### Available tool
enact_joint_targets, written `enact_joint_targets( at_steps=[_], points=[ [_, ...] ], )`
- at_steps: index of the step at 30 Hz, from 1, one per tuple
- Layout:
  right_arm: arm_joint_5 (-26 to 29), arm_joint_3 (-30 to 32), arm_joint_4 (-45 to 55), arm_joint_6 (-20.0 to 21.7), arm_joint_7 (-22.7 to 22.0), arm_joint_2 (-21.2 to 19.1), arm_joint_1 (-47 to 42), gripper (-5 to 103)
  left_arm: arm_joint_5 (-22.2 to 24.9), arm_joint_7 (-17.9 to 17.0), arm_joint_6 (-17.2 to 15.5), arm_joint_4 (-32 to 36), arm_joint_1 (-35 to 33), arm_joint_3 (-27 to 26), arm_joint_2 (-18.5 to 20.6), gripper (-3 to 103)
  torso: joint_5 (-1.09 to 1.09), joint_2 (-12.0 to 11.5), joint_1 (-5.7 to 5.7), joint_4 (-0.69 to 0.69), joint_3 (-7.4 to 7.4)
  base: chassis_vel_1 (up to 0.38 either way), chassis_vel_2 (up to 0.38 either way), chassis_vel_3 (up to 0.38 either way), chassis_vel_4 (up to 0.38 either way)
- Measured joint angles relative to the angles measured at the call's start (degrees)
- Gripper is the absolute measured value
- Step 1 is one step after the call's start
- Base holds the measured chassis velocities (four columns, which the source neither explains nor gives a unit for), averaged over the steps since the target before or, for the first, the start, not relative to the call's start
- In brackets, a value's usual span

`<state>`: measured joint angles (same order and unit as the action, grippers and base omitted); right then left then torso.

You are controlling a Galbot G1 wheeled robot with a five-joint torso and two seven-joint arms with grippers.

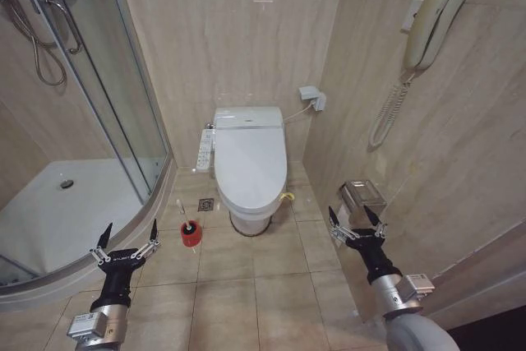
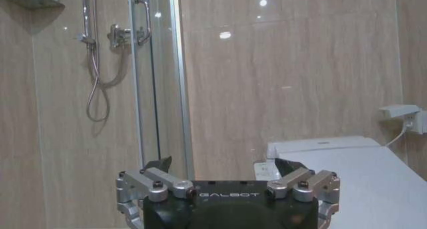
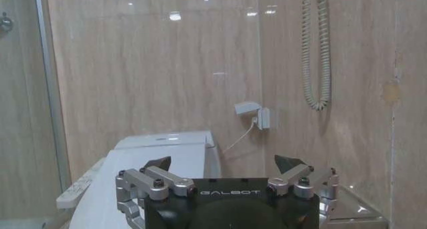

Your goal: Open the toilet lid, clean the toilet bowl with a toilet brush, close the toilet lid, and flush.

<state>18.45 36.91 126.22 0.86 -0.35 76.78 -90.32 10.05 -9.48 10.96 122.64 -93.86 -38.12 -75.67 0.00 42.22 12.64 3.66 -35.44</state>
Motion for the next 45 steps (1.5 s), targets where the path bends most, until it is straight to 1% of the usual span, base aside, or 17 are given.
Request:
enact_joint_targets(
  at_steps=[20, 30, 33, 37, 42, 45],
  points=[
    [0.1, 0.3, -0.7, -0.4, 0.2, -0.1, 0.4, 100, 0.0, 0.0, 0.0, 0.0, 0.0, 0.0, 0.0, 100, 0.0, 0.0, 0.0, 0.0, 0.0, 0.0, 0.0, 0.0, 0.0],
    [0.9, 0.4, -1.0, -2.8, 0.0, 0.1, 0.1, 100, 0.0, 0.0, 0.0, 0.0, 0.0, 0.0, 0.0, 100, 0.0, 0.0, -0.02, 0.0, 0.01, -0.053, 0.053, 0.051, -0.053],
    [0.6, 0.7, -0.9, -3.6, 0.0, 0.2, -0.1, 100, 0.0, 0.0, 0.0, 0.0, 0.0, 0.0, 0.0, 100, 0.0, 0.0, 0.04, -0.03, -0.01, -0.107, 0.105, 0.125, -0.141],
    [0.1, 1.2, -0.8, -3.9, -0.1, 0.2, -0.6, 100, 0.0, 0.0, 0.0, 0.0, 0.0, 0.0, 0.0, 100, 0.0, 0.0, 0.04, 0.01, -0.02, -0.091, 0.063, 0.064, -0.077],
    [-0.2, 1.3, -0.8, -3.9, -0.4, 0.3, -0.8, 100, 0.0, 0.0, 0.0, 0.0, 0.0, 0.0, 0.0, 100, 0.0, 0.0, 0.0, 0.01, 0.0, -0.01, 0.008, 0.004, -0.007],
    [-0.2, 1.3, -0.7, -4.0, -1.4, 0.6, -0.9, 100, 0.0, 0.0, 0.0, 0.0, 0.0, 0.0, 0.0, 100, 0.0, 0.0, -0.04, 0.0, 0.01, 0.0, 0.0, 0.0, 0.0]
  ],
)
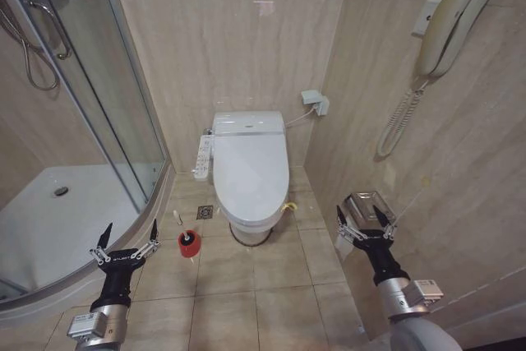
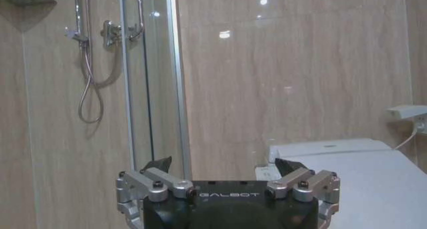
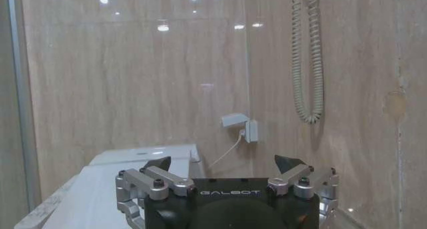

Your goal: Open the toilet lid, clean the toilet bowl with a toilet brush, close the toilet lid, and flush.

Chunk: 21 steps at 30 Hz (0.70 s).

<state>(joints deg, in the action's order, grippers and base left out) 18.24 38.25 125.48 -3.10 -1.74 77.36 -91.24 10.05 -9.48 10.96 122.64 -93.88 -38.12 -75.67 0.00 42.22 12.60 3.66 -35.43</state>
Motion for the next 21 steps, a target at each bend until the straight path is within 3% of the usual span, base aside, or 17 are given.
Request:
enact_joint_targets(
  at_steps=[7, 21],
  points=[
    [0.2, 0.0, -0.1, -0.4, -0.4, 0.0, 0.1, 100, 0.0, 0.0, 0.0, 0.0, 0.0, 0.0, 0.0, 100, 0.0, 0.0, 0.03, 0.02, -0.01, -0.12, 0.123, 0.113, -0.109],
    [-0.6, 0.5, -1.6, -1.1, -1.9, -0.7, 1.4, 100, 0.0, 0.0, 0.0, 0.0, 0.0, 0.0, 0.0, 100, -0.01, 0.0, 0.09, 0.0, -0.03, -0.214, 0.226, 0.212, -0.224]
  ],
)
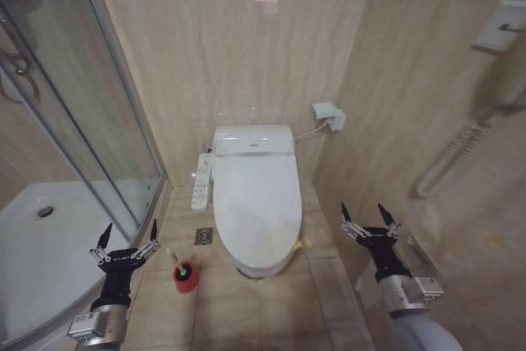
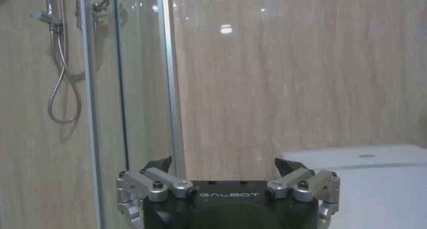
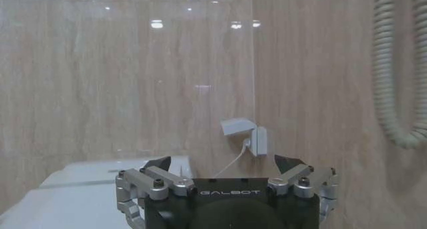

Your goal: Open the toilet lid, clean the toilet bowl with a toilet brush, close the toilet lid, and flush.

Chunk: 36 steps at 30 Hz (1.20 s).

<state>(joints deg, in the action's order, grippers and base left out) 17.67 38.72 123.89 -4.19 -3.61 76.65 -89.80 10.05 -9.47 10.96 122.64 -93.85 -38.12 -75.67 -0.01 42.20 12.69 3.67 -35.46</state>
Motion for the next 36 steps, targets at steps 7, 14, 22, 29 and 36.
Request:
enact_joint_targets(
  at_steps=[7, 14, 22, 29, 36],
  points=[
    [-0.5, 0.1, -1.2, -1.2, 0.6, -0.1, 0.3, 100, 0.0, 0.0, 0.0, 0.0, 0.0, 0.0, 0.0, 100, 0.01, 0.0, -0.09, 0.01, 0.03, -0.016, 0.028, 0.019, -0.022],
    [-1.1, -0.7, -2.4, -1.9, -0.7, 0.1, 1.4, 100, 0.0, 0.0, 0.0, 0.0, 0.0, 0.0, 0.0, 100, 0.01, 0.0, -0.09, 0.0, 0.03, -0.027, 0.025, 0.024, -0.02],
    [-6.7, -1.0, -3.7, -0.8, -0.7, -2.3, 1.6, 100, 0.0, 0.0, 0.0, 0.0, 0.0, 0.0, 0.0, 100, 0.0, 0.0, -0.01, -0.02, 0.0, -0.072, 0.092, 0.088, -0.085],
    [-10.6, -3.9, -8.1, -1.6, -0.6, -7.2, -0.7, 100, 0.0, 0.0, 0.0, 0.0, 0.0, 0.0, 0.0, 100, 0.01, 0.0, -0.07, 0.01, 0.02, 0.009, -0.021, -0.012, 0.013],
    [-12.9, -6.9, -12.4, -2.0, -0.3, -10.1, -0.2, 100, 0.0, 0.0, 0.0, 0.0, 0.0, 0.0, 0.0, 100, 0.01, 0.0, -0.06, -0.02, 0.02, 0.003, -0.009, -0.004, 0.001]
  ],
)
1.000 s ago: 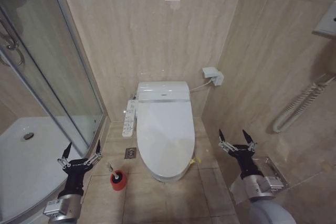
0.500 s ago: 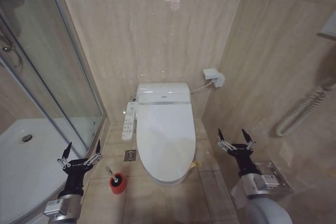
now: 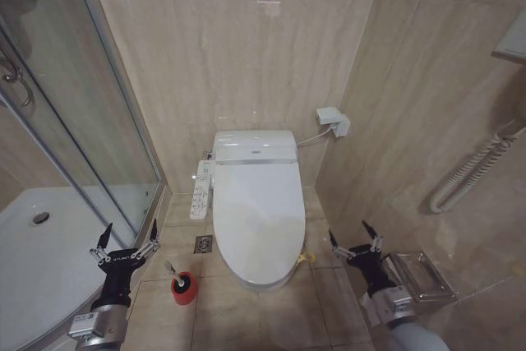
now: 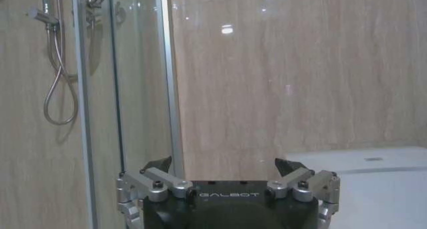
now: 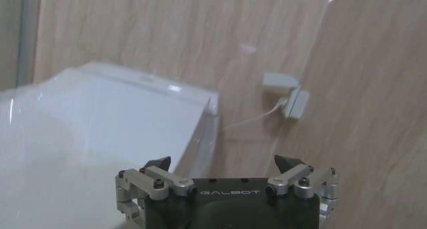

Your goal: Open the toilet lid, clean the toilet bowl with a toilet brush, close the toilet lid, and flush.

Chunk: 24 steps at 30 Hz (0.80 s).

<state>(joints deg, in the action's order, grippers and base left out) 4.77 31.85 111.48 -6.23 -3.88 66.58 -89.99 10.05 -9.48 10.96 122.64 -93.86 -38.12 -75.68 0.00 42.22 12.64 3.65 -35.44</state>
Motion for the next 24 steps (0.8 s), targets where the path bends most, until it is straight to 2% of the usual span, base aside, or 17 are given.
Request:
enact_joint_targets(
  at_steps=[16, 17, 24],
  points=[
    [-3.3, -7.4, -11.4, -2.4, 2.0, -1.3, 4.6, 100, 0.0, 0.0, 0.0, 0.0, 0.0, 0.0, 0.0, 100, -0.01, 0.0, 0.01, 0.01, 0.0, 0.0, 0.0, 0.0, 0.0],
    [-3.7, -8.1, -12.5, -2.8, 2.0, -1.5, 5.0, 96, 0.0, 0.0, 0.0, 0.0, 0.0, 0.0, 0.0, 100, 0.0, 0.0, 0.01, 0.01, 0.0, 0.0, 0.0, 0.0, 0.0],
    [-5.1, -10.9, -17.2, -4.1, 2.0, -2.2, 7.1, 96, 0.0, 0.0, 0.0, 0.0, 0.0, 0.0, 0.0, 100, -0.01, 0.0, 0.01, 0.01, 0.0, 0.0, 0.0, 0.0, 0.0]
  ],
)
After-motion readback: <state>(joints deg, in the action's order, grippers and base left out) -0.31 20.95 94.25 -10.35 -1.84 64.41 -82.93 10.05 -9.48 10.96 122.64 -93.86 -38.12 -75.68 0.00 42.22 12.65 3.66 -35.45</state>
